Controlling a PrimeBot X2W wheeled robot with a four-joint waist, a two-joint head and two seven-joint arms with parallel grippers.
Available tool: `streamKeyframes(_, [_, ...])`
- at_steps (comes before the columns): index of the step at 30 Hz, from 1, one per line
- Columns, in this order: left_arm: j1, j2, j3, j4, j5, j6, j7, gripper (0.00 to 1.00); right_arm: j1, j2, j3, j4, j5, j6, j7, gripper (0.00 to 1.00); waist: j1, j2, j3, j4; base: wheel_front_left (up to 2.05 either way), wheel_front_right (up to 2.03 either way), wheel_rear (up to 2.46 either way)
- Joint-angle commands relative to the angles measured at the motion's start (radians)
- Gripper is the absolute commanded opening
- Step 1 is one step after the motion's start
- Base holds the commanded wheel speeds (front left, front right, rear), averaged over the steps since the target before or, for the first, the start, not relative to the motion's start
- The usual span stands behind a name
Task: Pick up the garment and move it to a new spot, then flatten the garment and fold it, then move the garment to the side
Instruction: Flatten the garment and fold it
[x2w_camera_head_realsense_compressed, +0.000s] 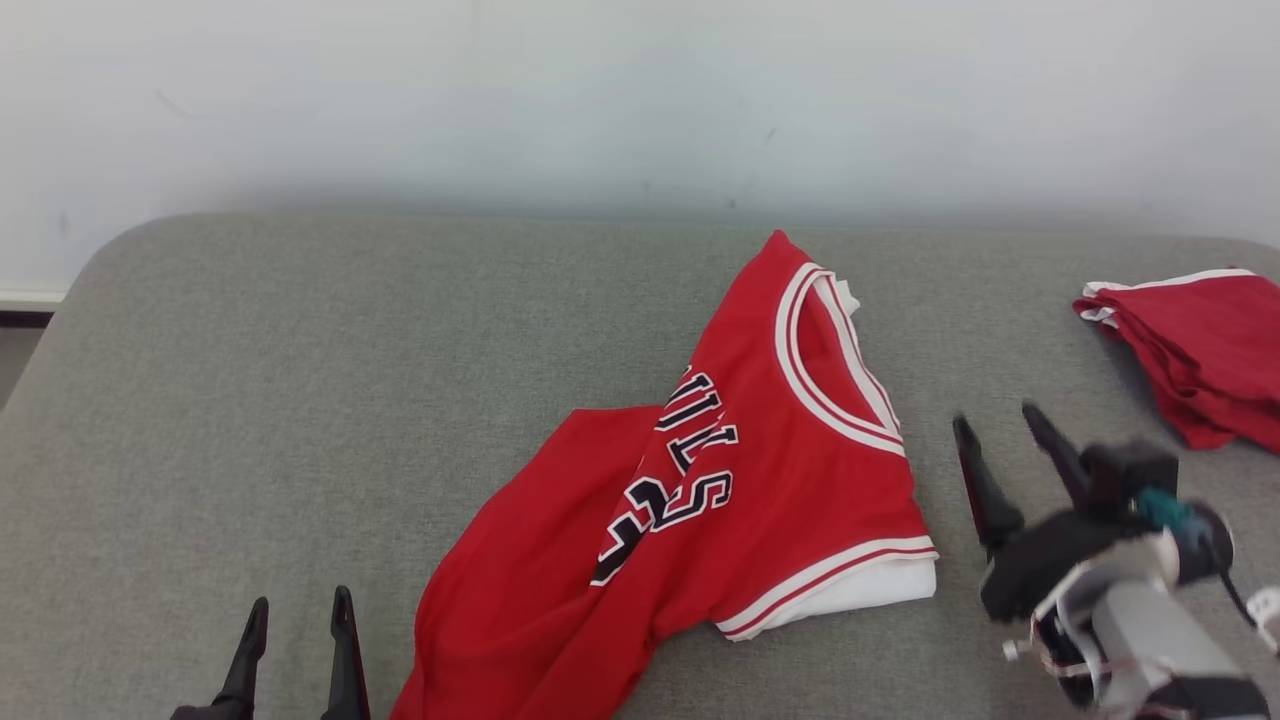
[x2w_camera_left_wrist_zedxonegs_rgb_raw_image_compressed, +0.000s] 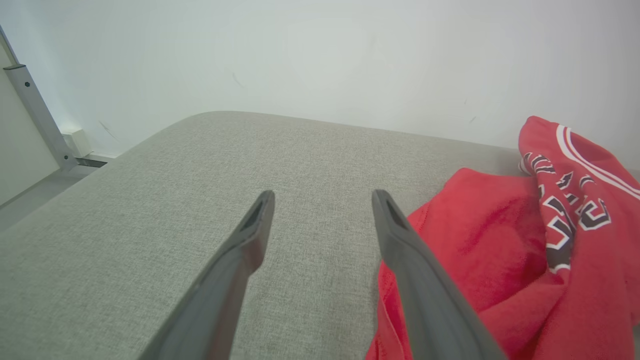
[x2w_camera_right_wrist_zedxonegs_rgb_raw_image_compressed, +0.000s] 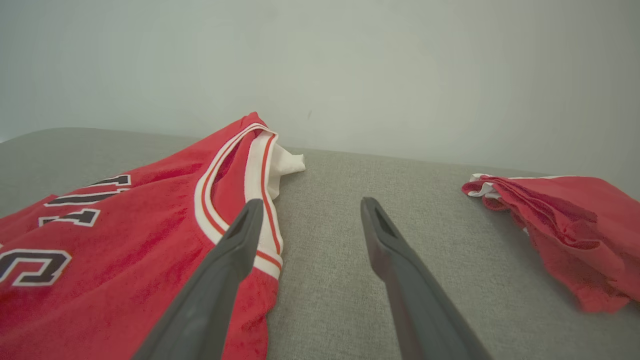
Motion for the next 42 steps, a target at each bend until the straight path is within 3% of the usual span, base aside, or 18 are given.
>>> streamKeyframes(1, [0.016, -0.001, 0.005, -0.007, 0.004, -0.003, -0.003, 1.00, 0.067, 0.006, -0.015, -0.026, 0.007, -0.002, -0.001, 1.00, 0.0001, 0.0000, -0.011, -0.014, 0.00, 0.00, 0.00])
streamKeyframes(8, [0.020, -0.001, 0.003, -0.013, 0.004, -0.002, -0.003, 1.00, 0.215, 0.047, -0.039, -0.090, -0.015, -0.002, -0.001, 1.00, 0.0001, 0.0000, -0.014, -0.023, 0.00, 0.00, 0.00])
streamKeyframes(12, [0.020, -0.001, -0.011, -0.012, -0.003, 0.001, -0.003, 1.00, 0.298, 0.107, -0.043, -0.119, -0.022, -0.002, 0.005, 1.00, 0.0001, 0.0000, -0.014, -0.018, 0.00, 0.00, 0.00])
streamKeyframes(25, [0.015, -0.001, -0.022, 0.001, 0.001, 0.000, -0.003, 1.00, 0.236, 0.151, -0.029, 0.012, -0.029, -0.002, 0.067, 1.00, 0.0001, 0.0000, -0.014, -0.010, 0.00, 0.00, 0.00])
streamKeyframes(26, [0.014, -0.001, -0.022, 0.002, 0.002, 0.000, -0.003, 1.00, 0.227, 0.152, -0.022, 0.027, -0.024, -0.002, 0.071, 0.42, 0.0001, 0.0000, -0.015, -0.011, 0.00, 0.00, 0.00])
streamKeyframes(27, [0.014, -0.001, -0.022, 0.003, 0.002, -0.001, -0.003, 1.00, 0.216, 0.153, -0.015, 0.041, -0.020, -0.002, 0.069, 0.14, 0.0001, 0.0000, -0.016, -0.011, 0.00, 0.00, 0.00])
streamKeyframes(28, [0.014, -0.001, -0.022, 0.005, 0.003, -0.002, -0.003, 1.00, 0.207, 0.154, -0.009, 0.054, -0.015, -0.002, 0.065, 0.00, 0.0001, 0.0000, -0.018, -0.012, 0.00, 0.00, 0.00])
streamKeyframes(34, [0.033, -0.001, -0.023, 0.012, 0.004, -0.004, -0.003, 1.00, 0.200, 0.152, 0.026, 0.051, 0.012, -0.002, 0.025, 0.00, 0.0001, 0.0000, -0.042, -0.018, 0.00, 0.00, 0.00])
streamKeyframes(42, [0.065, 0.000, -0.020, 0.006, -0.004, 0.000, -0.003, 1.00, 0.305, 0.089, 0.036, -0.125, 0.014, -0.002, 0.046, 0.00, 0.0001, 0.0000, -0.065, -0.055, 0.00, 0.00, 0.00])
